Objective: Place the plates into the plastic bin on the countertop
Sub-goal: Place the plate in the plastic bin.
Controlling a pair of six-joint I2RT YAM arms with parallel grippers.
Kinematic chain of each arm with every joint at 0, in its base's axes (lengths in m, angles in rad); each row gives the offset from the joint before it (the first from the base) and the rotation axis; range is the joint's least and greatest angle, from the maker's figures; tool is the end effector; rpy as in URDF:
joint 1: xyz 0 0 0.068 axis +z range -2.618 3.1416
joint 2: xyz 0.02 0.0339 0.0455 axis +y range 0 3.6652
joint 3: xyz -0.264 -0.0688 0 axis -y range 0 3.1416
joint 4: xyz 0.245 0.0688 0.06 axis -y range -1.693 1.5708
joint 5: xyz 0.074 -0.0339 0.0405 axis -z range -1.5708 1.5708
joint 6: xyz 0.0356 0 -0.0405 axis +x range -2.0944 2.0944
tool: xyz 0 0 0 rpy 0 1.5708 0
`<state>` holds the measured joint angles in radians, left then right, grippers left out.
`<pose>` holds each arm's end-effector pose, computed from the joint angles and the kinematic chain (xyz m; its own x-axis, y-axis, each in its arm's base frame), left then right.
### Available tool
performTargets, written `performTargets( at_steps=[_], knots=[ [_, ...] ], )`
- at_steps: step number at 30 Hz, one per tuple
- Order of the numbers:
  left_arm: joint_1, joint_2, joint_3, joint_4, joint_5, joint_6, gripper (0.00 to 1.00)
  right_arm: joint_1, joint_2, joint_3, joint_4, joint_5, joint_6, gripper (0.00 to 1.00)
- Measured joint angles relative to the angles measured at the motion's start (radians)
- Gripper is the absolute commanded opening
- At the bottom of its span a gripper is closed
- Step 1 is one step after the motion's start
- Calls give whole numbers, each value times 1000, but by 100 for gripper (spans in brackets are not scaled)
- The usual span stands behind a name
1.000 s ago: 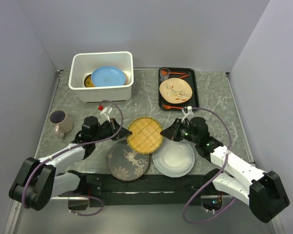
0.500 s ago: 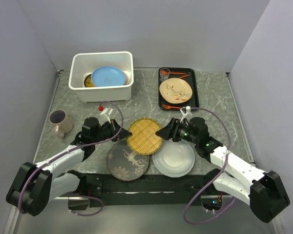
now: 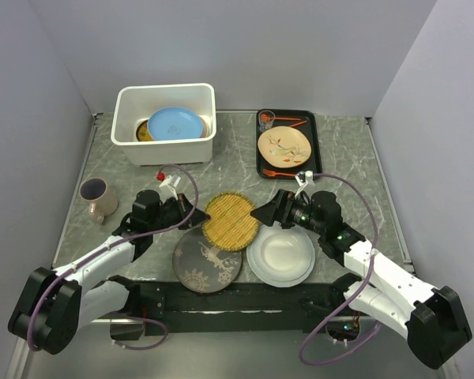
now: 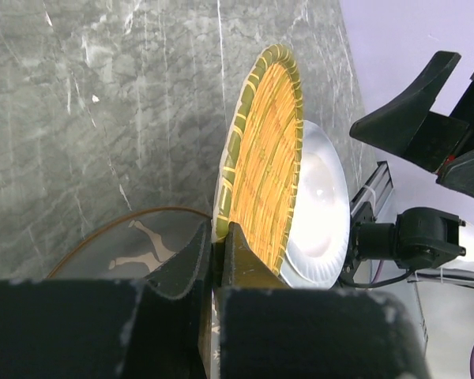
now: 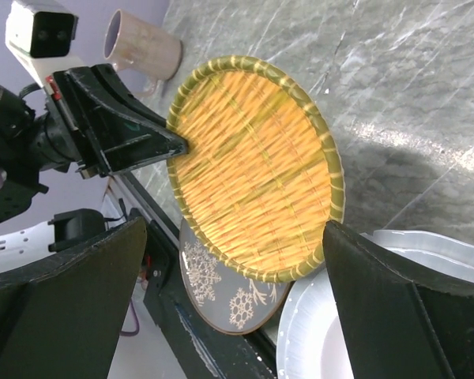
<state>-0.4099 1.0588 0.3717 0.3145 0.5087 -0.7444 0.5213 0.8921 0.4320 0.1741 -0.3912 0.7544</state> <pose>0.1912 -0.1020 0.1964 -0.7633 -0.3135 -0.5649 0.3358 0.5545 -0.7614 0.1693 0.1129 0.2338 -0.7108 0.3219 -0.6254 -0.3991 0.5476 0.7354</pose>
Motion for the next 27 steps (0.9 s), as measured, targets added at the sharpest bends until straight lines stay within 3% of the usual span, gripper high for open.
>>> performTargets(
  at_steps=[15,27],
  knots=[
    [0,-13,130,-86,-66,27,1,0,-8,-1,-2,6,-1,100],
    [0,112,334,-140,-141,45,1,0,-11,-33,6,5,0,100]
  ],
)
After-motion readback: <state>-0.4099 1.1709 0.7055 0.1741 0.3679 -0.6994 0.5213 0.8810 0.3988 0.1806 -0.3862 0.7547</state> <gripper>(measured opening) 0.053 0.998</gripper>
